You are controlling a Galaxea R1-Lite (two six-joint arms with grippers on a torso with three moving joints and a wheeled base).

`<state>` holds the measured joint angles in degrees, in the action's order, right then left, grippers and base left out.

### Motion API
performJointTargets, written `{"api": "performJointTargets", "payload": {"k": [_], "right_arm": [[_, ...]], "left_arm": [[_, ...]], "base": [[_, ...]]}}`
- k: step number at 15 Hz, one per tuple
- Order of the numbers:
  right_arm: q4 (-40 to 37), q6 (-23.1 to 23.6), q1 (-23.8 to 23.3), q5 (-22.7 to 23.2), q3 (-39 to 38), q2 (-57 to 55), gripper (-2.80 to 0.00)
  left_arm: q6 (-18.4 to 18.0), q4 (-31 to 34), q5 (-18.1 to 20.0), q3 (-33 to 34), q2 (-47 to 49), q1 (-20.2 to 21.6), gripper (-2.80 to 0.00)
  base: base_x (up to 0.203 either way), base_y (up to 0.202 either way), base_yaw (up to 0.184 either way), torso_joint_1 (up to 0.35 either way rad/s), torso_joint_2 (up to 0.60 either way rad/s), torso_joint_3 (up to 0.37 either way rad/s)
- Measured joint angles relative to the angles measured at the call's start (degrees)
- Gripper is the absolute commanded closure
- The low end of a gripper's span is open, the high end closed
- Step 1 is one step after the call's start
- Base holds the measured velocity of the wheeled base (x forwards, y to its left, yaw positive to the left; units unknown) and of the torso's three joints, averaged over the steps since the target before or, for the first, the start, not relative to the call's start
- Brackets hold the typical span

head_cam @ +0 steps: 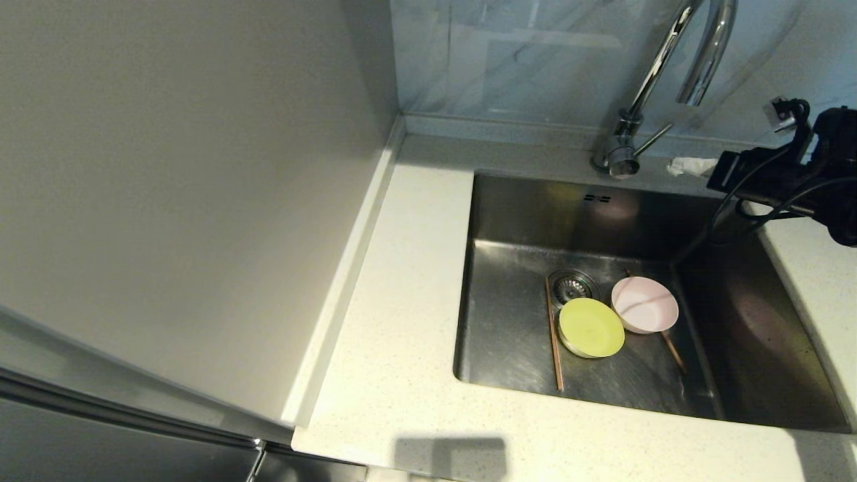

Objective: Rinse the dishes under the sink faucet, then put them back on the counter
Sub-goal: Turn off the faucet

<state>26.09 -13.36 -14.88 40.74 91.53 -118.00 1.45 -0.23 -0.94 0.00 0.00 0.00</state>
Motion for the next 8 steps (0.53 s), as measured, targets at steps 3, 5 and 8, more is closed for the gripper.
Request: {"api": "performJointTargets", "payload": {"k": [3,5,8], "right_arm": [[-12.94,-8.30,1.36,-7.72,11.66,-1.36,0.00],[-27.19,-15.14,1.77,-10.22,19.43,-2.15,0.00],[-45.63,-20.09,2.27,-16.33,21.94,-2.72,0.00]], "left_arm": [[0.02,-0.02,0.00,0.00,0.00,0.00,0.00],[0.01,0.00,0.00,0.00,0.00,0.00,0.00],[0.01,-0.01,0.01,0.00,0.00,0.00,0.00]], "base": [[0.000,0.000,0.000,0.000,0.00,0.000],[0.000,0.000,0.000,0.000,0.00,0.000],[0.000,0.000,0.000,0.000,0.00,0.000]]}}
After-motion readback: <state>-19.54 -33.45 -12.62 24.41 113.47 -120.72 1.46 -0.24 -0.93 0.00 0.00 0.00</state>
